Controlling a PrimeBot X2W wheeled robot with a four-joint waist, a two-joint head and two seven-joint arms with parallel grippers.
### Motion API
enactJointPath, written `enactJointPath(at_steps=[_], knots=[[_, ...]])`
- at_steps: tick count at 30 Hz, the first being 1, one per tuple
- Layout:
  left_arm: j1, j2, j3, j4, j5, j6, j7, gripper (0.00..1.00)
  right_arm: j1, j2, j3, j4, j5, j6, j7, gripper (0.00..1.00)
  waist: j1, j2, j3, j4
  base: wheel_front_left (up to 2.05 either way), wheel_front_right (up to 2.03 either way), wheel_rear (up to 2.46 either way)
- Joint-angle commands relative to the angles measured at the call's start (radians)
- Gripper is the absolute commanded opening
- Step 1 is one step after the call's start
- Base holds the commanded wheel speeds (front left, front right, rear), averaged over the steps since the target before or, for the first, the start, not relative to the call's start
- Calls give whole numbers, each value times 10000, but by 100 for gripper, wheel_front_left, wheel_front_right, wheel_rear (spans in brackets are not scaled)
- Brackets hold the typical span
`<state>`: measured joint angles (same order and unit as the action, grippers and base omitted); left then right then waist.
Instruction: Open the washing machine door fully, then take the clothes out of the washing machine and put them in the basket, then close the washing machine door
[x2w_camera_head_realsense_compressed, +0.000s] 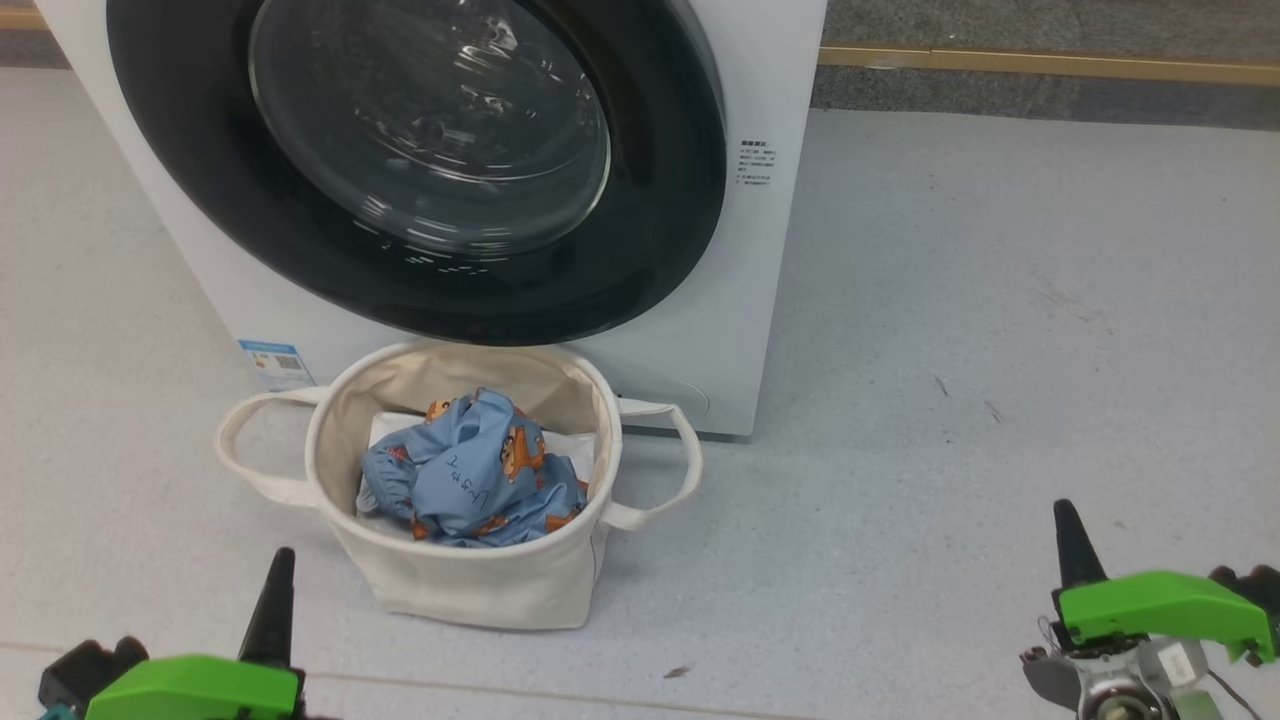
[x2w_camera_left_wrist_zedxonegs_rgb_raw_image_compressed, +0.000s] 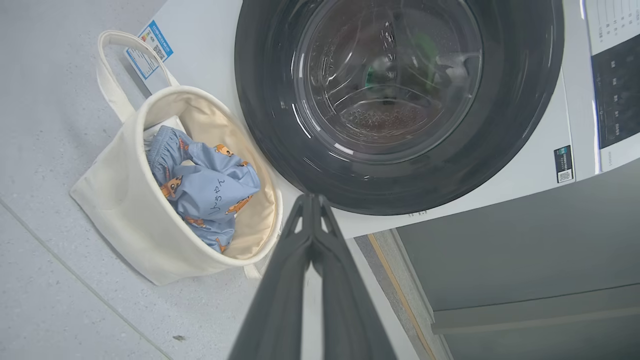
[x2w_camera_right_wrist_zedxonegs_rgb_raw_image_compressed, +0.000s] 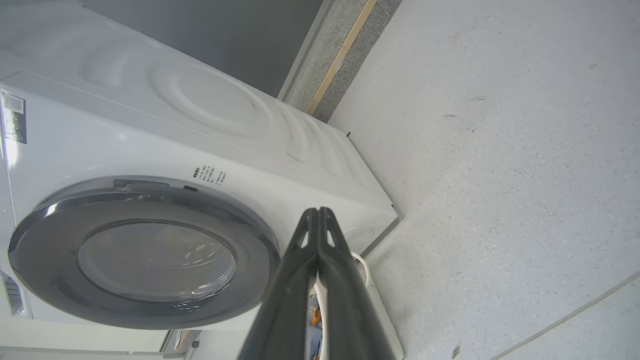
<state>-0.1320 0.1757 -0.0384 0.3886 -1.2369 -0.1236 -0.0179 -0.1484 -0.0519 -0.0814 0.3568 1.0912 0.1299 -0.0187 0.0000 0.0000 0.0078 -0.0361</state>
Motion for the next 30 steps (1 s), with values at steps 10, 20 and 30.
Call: enactJointPath(at_steps=[10,20,30], knots=[[-113,-235,640,-640,-966,-52,362,0,14,-8,-16,-575,1349,6,341,0,0,0,-12,86,0,0,0],[-7,-541,906,-879,-1791,-58,648,0,132,-1,-109,-738,2497,6,636,0,0,0,-22,169,0,0,0],[99,-849,1174,-1119,-2619,-63,935,0,249,7,-203,-903,3649,7,931,0,0,0,-33,252,0,0,0]])
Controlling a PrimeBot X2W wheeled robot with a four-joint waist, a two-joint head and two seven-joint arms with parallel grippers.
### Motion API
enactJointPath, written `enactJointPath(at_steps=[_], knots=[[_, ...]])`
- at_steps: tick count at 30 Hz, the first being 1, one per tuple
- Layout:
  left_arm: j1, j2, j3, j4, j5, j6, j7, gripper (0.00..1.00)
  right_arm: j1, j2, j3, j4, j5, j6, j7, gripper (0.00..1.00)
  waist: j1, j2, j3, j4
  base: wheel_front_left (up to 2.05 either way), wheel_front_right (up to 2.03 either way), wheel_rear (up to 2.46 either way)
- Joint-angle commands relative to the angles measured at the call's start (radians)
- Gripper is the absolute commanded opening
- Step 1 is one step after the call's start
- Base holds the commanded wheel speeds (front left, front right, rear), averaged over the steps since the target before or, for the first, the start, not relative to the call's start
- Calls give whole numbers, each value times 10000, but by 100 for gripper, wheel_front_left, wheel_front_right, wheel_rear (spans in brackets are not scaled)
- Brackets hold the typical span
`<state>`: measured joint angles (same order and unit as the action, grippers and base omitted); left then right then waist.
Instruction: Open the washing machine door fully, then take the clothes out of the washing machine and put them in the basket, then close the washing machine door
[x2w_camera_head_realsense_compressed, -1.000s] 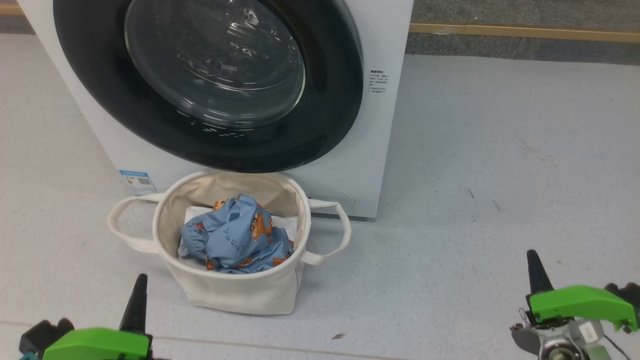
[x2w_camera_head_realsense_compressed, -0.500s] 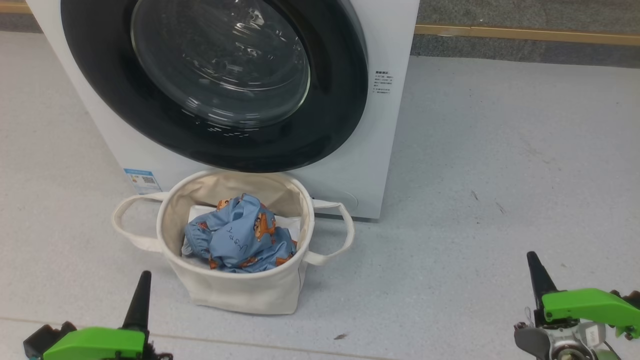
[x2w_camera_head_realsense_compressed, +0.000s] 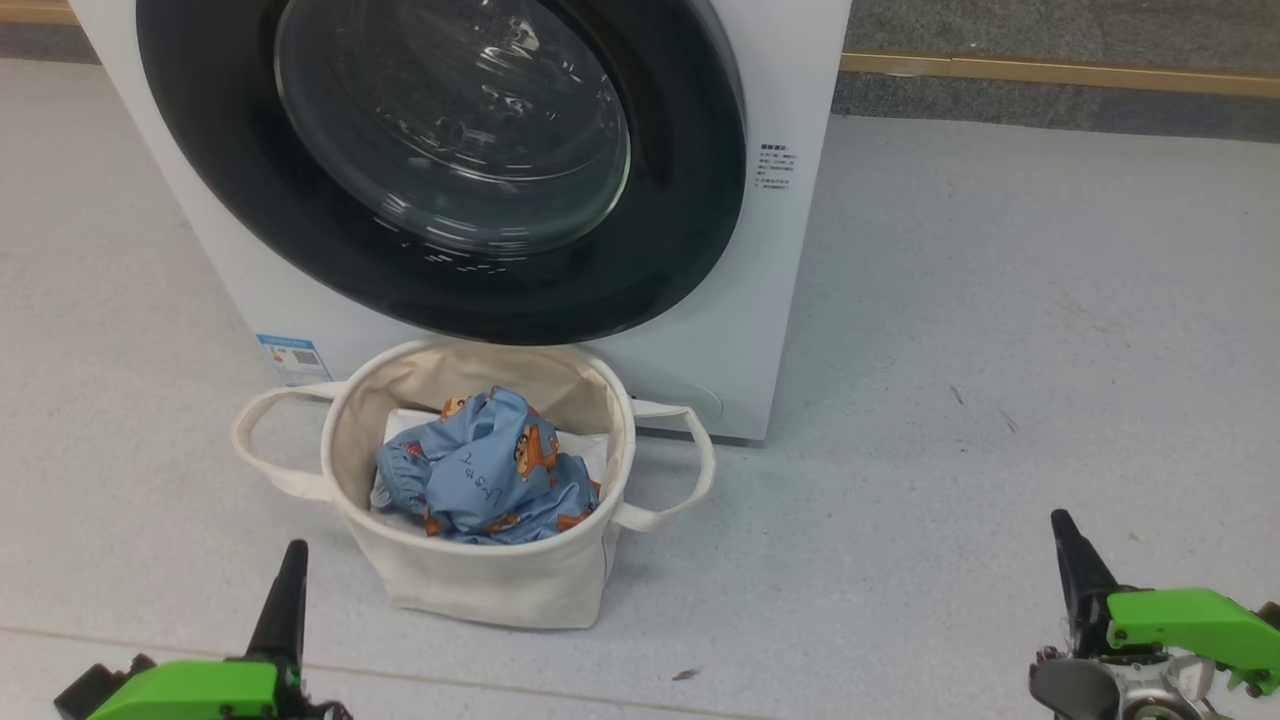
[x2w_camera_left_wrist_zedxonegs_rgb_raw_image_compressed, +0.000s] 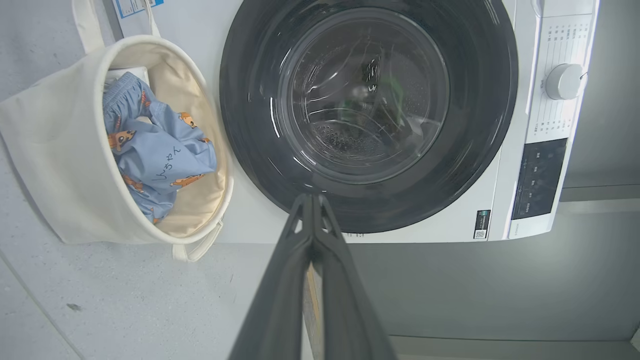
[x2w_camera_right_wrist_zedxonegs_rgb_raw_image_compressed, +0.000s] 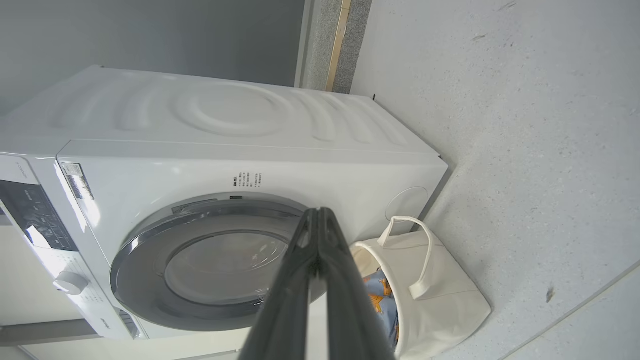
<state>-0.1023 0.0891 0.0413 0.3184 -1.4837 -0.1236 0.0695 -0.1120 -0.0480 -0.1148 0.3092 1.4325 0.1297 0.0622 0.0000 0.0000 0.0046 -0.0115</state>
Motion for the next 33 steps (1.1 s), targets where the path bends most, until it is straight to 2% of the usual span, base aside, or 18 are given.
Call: enactJointPath(at_steps=[1,14,33], knots=[[-187,-13,403,-441,-234,-64,90,0,-103,-31,121,-444,351,9,152,0,0,0,-2,14,0,0,0],[-60,-382,724,-729,-1227,-71,435,0,38,-22,9,-641,1734,10,506,0,0,0,-15,113,0,0,0],[-58,-388,728,-734,-1247,-71,440,0,41,-22,8,-644,1760,10,512,0,0,0,-15,115,0,0,0]])
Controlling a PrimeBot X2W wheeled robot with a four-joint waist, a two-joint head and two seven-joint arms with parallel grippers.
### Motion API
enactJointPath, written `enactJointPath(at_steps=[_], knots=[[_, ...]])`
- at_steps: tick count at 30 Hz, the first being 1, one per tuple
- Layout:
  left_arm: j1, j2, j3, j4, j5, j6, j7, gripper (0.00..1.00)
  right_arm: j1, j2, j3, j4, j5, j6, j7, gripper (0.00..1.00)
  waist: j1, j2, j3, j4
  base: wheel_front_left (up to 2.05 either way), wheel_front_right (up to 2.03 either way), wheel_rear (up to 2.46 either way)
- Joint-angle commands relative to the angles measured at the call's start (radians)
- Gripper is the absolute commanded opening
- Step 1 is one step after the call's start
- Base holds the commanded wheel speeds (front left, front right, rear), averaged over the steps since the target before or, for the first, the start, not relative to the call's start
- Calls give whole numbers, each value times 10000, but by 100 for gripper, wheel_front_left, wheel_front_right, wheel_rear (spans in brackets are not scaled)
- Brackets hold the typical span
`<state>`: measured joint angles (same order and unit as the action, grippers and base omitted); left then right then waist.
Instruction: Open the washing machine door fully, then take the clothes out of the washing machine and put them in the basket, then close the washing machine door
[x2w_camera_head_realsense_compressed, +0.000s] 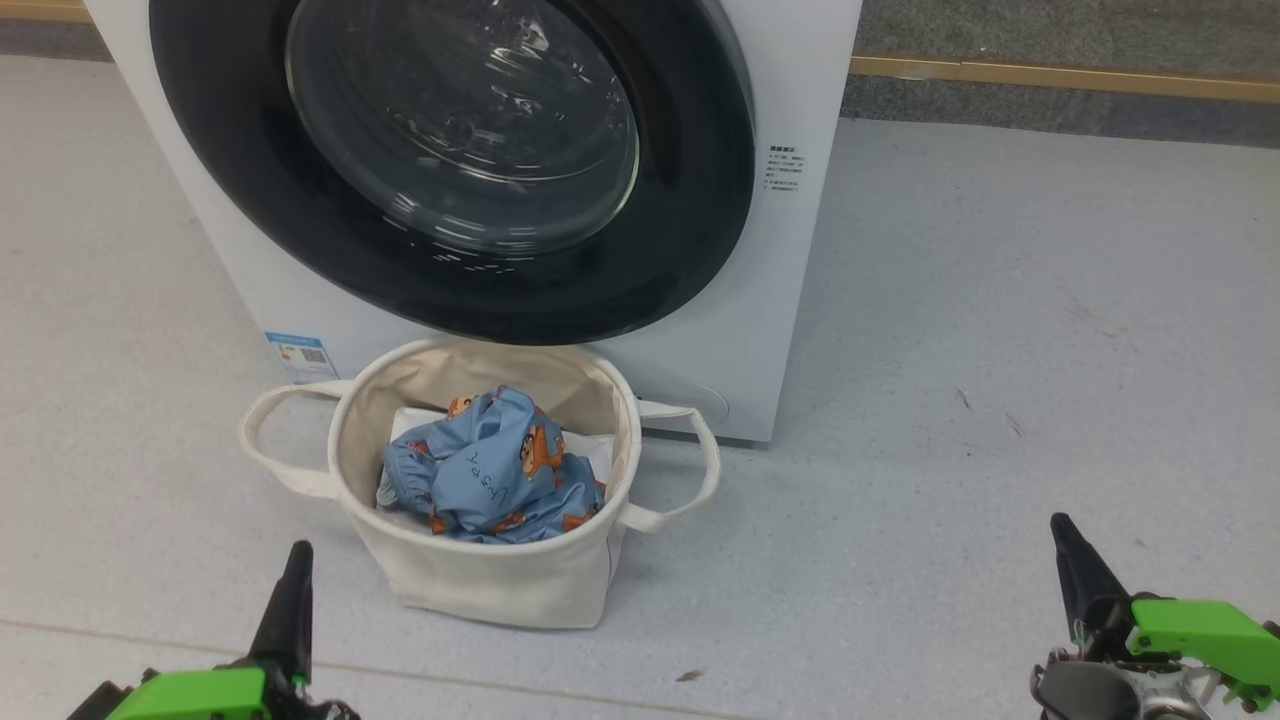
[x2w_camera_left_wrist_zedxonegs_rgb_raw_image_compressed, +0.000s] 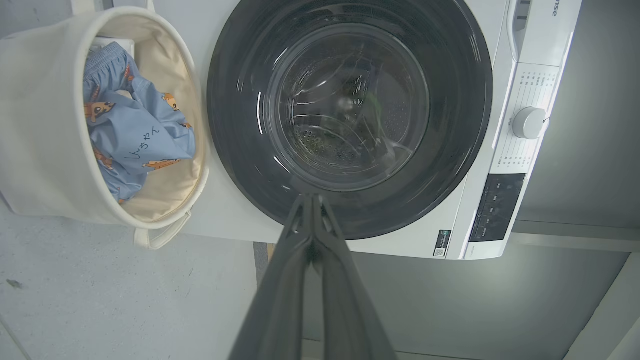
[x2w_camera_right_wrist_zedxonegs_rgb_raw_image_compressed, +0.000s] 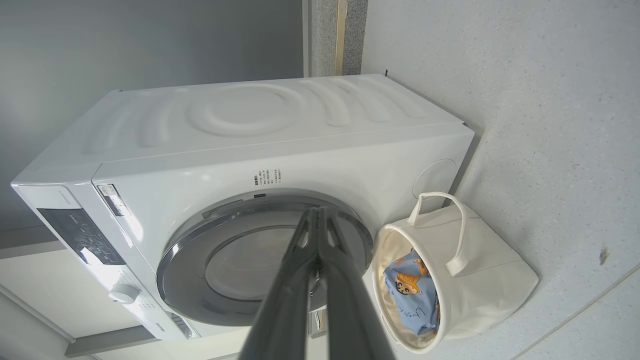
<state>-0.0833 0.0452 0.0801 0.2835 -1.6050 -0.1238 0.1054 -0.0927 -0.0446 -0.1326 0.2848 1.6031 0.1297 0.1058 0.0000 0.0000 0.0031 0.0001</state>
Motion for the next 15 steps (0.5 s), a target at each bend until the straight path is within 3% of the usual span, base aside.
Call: enactJointPath(at_steps=[1,15], knots=[[-247,51,340,-385,-33,-69,81,0,-153,-56,186,-401,53,10,76,0,0,0,0,-1,0,0,0],[-247,51,340,-385,-34,-69,80,0,-153,-56,187,-401,54,10,76,0,0,0,0,-1,0,0,0]])
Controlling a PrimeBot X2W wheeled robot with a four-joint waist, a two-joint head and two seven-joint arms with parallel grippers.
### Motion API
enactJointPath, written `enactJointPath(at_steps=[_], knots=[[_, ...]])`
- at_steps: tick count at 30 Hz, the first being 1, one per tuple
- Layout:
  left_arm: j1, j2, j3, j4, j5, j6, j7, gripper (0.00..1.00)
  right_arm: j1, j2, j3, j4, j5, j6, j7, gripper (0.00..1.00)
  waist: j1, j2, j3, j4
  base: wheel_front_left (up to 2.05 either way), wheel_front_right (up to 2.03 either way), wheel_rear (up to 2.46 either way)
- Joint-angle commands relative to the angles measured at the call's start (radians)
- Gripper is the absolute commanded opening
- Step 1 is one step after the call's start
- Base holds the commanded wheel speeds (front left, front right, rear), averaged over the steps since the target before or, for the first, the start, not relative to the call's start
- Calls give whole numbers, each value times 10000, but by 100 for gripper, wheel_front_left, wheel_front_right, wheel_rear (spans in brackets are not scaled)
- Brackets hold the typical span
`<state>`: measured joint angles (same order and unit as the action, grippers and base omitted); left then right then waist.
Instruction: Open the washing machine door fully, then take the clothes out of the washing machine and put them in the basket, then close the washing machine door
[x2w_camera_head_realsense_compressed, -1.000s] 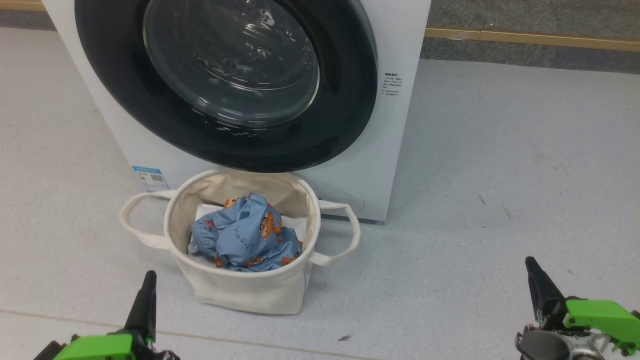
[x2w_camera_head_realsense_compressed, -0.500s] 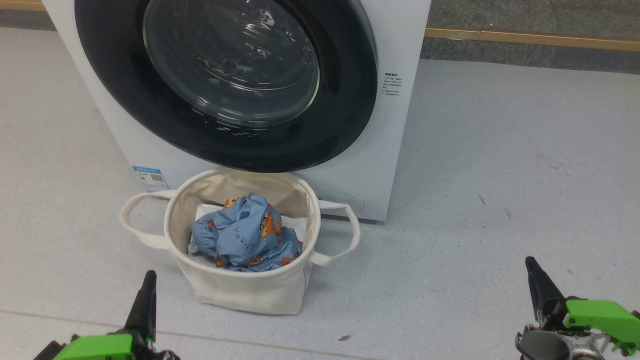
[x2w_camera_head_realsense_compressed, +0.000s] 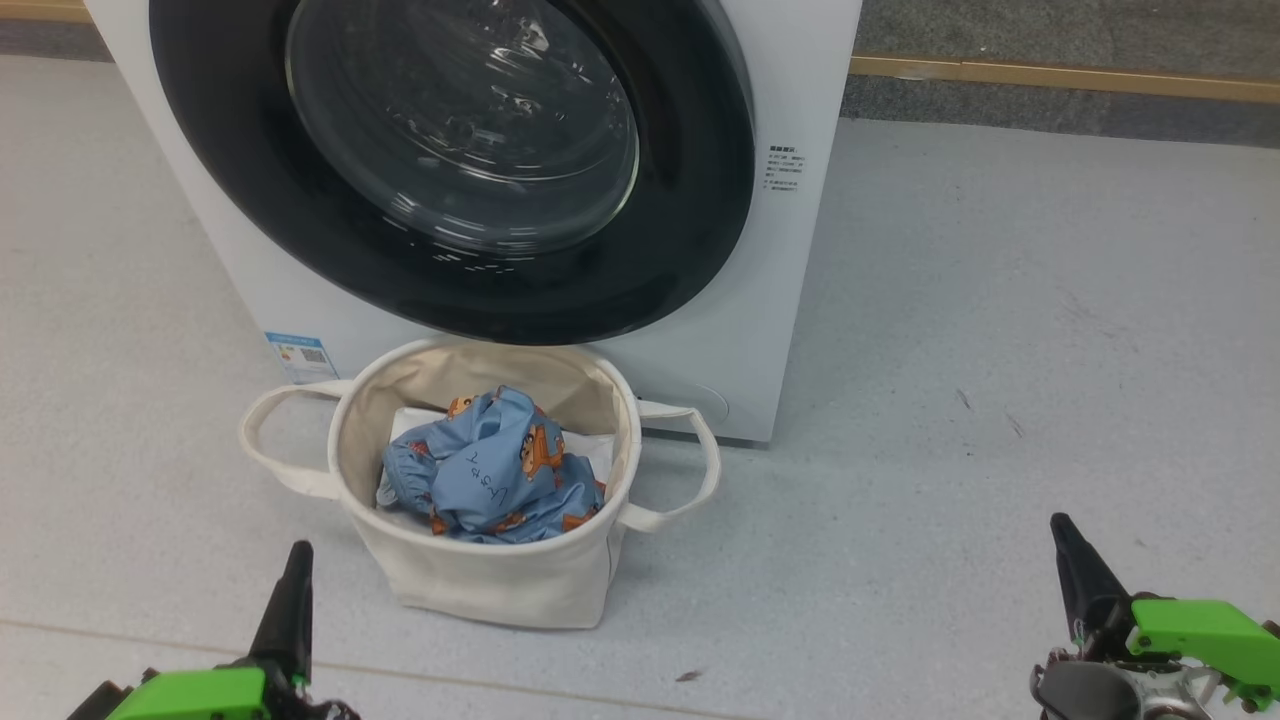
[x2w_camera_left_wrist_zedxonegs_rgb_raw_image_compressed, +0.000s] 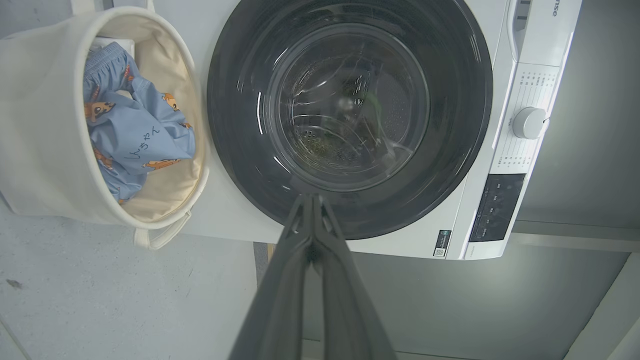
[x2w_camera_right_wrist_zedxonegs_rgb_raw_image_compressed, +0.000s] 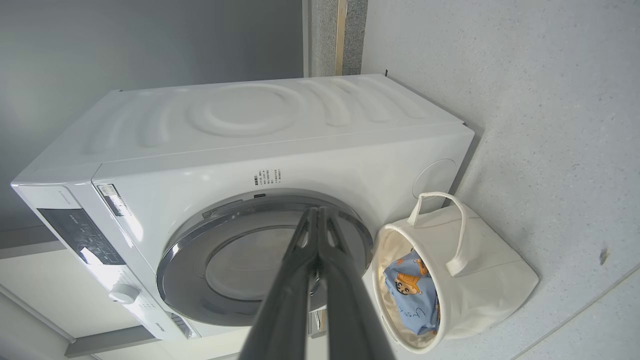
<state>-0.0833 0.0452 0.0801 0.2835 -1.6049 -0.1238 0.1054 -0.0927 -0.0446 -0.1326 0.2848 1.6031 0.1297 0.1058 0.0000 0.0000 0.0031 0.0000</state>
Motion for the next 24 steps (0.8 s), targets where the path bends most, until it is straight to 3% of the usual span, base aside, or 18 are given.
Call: enactJointPath(at_steps=[1,24], knots=[[-247,51,340,-385,-36,-69,80,0,-153,-56,187,-401,54,10,76,0,0,0,0,0,0,0,0],[-247,51,338,-385,-37,-69,79,0,-153,-56,188,-401,55,10,75,0,0,0,0,0,0,0,0]])
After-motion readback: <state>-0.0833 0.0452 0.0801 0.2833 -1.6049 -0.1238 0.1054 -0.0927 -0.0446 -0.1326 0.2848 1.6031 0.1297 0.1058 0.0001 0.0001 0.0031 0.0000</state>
